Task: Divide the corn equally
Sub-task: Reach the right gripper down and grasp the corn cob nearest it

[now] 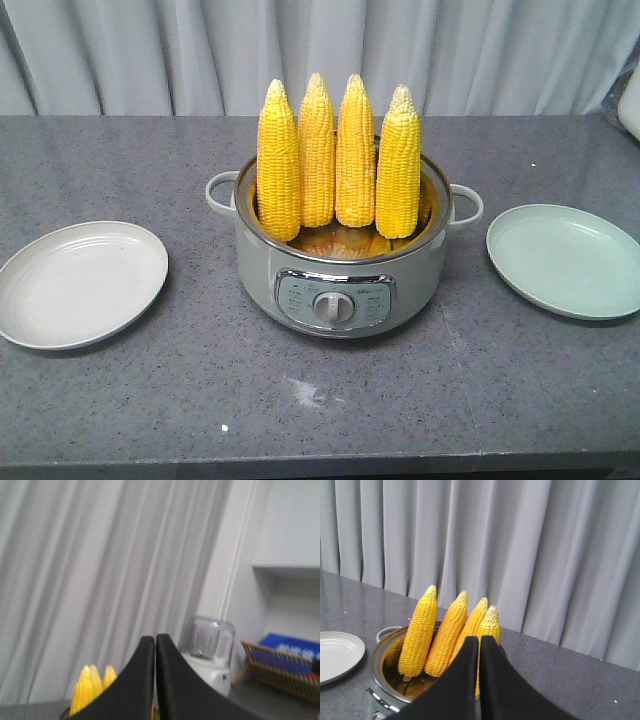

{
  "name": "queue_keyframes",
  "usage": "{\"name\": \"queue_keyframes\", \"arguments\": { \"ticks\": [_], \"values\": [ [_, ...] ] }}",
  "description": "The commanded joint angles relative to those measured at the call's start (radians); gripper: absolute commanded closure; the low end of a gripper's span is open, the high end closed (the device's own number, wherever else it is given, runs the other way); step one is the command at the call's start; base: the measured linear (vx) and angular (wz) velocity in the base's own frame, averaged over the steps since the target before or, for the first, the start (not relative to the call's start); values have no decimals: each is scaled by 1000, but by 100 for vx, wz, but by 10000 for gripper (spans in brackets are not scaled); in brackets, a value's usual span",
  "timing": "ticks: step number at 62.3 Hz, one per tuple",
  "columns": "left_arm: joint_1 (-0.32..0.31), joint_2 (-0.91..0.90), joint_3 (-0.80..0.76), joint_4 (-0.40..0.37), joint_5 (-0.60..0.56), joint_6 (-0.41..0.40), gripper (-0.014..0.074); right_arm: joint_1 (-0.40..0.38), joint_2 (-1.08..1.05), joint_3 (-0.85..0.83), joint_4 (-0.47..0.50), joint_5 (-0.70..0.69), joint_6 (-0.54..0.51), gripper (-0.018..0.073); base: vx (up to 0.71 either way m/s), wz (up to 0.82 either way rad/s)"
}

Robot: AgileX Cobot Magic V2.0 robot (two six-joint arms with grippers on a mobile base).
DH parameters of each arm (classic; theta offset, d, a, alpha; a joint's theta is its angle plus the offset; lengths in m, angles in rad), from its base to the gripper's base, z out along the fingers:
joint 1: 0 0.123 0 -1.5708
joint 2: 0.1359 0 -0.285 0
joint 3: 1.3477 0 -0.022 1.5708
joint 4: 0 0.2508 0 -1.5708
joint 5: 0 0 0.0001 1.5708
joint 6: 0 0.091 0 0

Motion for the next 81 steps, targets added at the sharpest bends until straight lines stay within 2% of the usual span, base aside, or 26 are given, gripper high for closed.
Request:
{"name": "queue_keyframes", "arguments": {
  "ticks": [1, 11, 20, 28, 32, 42, 49, 58, 62, 72, 81],
  "values": [
    [-3, 138, -106, 138, -109, -75, 603, -5, 106, -99, 16, -20, -57, 527, 0, 0],
    [-3, 315, -237, 168, -163, -73, 601, -5, 230, -176, 19, -4, -105, 414, 0, 0],
    [-3, 423, -325, 170, -188, -73, 570, -5, 303, -198, 22, -10, -113, 186, 0, 0],
    [-3, 477, -368, 175, -215, -73, 460, -5, 337, -197, 22, -32, -125, -17, 0, 0],
    [-3, 493, -374, 174, -217, -74, 337, -5, 342, -197, 25, -57, -125, -66, 0, 0],
    [-3, 511, -373, 174, -211, -75, 80, -5, 342, -197, 77, -115, -157, -75, 0, 0],
    [-3, 511, -373, 174, -211, -75, -8, -5, 375, -216, 85, -100, -202, -75, 0, 0],
    [-3, 511, -373, 175, -210, -74, -11, -3, 512, -373, 111, 3, -205, -74, 0, 0],
    [-3, 511, -373, 175, -210, -74, -7, 20, 587, -470, 113, 44, -206, -73, 0, 0],
    [-3, 511, -373, 175, -210, -74, 15, 126, 775, -634, 95, 7, -206, -69, 0, 0],
    [-3, 511, -373, 174, -217, -75, 20, 164, 918, -695, 90, -60, -198, -67, 0, 0]
  ]
}}
